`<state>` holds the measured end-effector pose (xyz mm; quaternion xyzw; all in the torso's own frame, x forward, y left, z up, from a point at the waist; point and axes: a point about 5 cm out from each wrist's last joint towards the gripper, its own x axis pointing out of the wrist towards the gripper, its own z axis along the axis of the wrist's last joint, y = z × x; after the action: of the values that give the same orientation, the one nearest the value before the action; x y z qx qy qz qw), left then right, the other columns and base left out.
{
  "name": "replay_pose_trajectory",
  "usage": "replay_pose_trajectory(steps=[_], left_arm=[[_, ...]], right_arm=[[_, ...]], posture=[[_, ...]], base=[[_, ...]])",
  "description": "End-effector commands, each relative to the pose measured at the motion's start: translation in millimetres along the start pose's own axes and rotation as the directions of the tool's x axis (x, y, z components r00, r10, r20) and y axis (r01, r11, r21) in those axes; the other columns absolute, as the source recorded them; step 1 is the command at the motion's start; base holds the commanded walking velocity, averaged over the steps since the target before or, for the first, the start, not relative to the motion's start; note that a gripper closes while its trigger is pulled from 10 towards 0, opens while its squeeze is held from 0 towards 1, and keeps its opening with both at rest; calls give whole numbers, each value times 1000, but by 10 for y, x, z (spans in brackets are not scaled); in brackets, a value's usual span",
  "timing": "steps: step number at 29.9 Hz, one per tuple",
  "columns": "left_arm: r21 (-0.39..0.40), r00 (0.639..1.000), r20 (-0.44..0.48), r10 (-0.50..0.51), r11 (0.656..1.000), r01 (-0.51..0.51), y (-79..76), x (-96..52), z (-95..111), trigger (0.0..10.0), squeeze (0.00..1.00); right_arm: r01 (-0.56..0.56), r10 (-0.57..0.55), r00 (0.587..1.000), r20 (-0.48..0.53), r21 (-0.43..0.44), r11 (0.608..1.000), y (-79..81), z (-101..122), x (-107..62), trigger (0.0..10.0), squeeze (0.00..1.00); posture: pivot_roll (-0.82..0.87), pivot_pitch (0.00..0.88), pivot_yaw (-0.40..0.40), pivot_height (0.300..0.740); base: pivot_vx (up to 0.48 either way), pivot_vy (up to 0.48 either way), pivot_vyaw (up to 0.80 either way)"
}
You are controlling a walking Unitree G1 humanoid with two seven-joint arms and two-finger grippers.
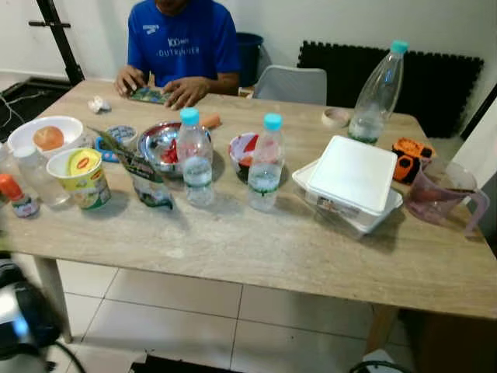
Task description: Restocking fridge
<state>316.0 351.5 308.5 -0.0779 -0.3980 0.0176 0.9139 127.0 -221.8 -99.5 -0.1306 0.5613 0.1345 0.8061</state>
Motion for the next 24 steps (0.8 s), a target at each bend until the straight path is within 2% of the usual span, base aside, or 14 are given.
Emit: replay_pose_trajectory(steps=[1, 2, 4, 5, 7, 9, 14, 15, 16, 17, 18, 21, 23, 24], left_arm=[[-75, 993, -63, -101, 993, 96, -226, 34, -216, 10000, 1000], [-75, 993, -63, -101, 993, 96, -226, 34, -216, 10000, 1000], [-164, 963, -119, -243, 961, 222, -547, 57, -450, 10000, 1000], [-164, 963, -119, -243, 961, 222, -547, 57, -450, 10000, 1000], [-212, 926, -183, -331, 933, 292, -812, 81, -644, 10000, 1000], [-257, 909, -235, -344, 924, 283, -970, 124, -779, 10000, 1000], [-289, 899, -285, -332, 924, 250, -1081, 193, -853, 10000, 1000], [-289, 892, -312, -327, 927, 239, -1123, 222, -876, 10000, 612], [-285, 887, -328, -325, 929, 236, -1156, 244, -889, 10000, 353], [-285, 887, -328, -325, 929, 236, -1156, 244, -889, 10000, 353], [-285, 876, -349, -334, 928, 240, -1198, 258, -907, 10000, 0], [-261, 844, -403, -356, 928, 266, -1291, 253, -957, 10000, 0], [-246, 811, -455, -368, 927, 283, -1336, 197, -1031, 10000, 0], [-246, 811, -455, -368, 927, 283, -1336, 197, -1031, 10000, 0]], right_arm=[[8, -8, 1000, -20, -12, 1000, 3, -33, -1, 10000, 0], [8, -8, 1000, -20, -12, 1000, 3, -33, -1, 10000, 0], [8, -9, 1000, -20, -13, 1000, 25, -20, 8, 10000, 0], [8, -9, 1000, -20, -13, 1000, 25, -20, 8, 10000, 0], [9, -9, 1000, -22, -17, 1000, 40, -18, 12, 10000, 0], [9, -9, 1000, -25, -20, 1000, 51, -23, 15, 10000, 0], [7, -8, 1000, -29, -23, 1000, 63, -30, 17, 10000, 0], [7, -8, 999, -31, -24, 1000, 65, -33, 17, 10000, 0], [7, -8, 999, -32, -24, 1000, 66, -35, 18, 10000, 0], [7, -8, 999, -32, -24, 1000, 66, -35, 18, 10000, 0], [8, -9, 999, -35, -25, 1000, 66, -39, 17, 10000, 0], [12, -13, 999, -42, -26, 1000, 60, -54, 15, 10000, 0], [17, -18, 999, -47, -27, 1000, 57, -67, 13, 10000, 0], [17, -18, 999, -47, -27, 1000, 57, -67, 13, 10000, 0]], posture=[[-46, 0, -38, 740], [-46, 0, -38, 740], [-52, 0, -35, 740], [-52, 0, -35, 740], [-56, 0, -32, 740], [-57, 0, -31, 740], [-58, 0, -31, 740], [-58, 0, -31, 740], [-59, 0, -31, 740], [-59, 0, -31, 740], [-59, 0, -31, 740], [-60, 0, -29, 740], [-59, 0, -29, 740], [-59, 0, -29, 740]], base=[[0, 0, 0], [0, 0, 0], [0, 0, 0], [0, 0, 0], [0, 0, 0], [0, 0, 0], [0, 0, 0], [0, 0, 0], [0, 0, 0], [0, 0, 0], [0, 0, 0], [0, 0, 0], [0, 0, 0], [0, 0, 0]])
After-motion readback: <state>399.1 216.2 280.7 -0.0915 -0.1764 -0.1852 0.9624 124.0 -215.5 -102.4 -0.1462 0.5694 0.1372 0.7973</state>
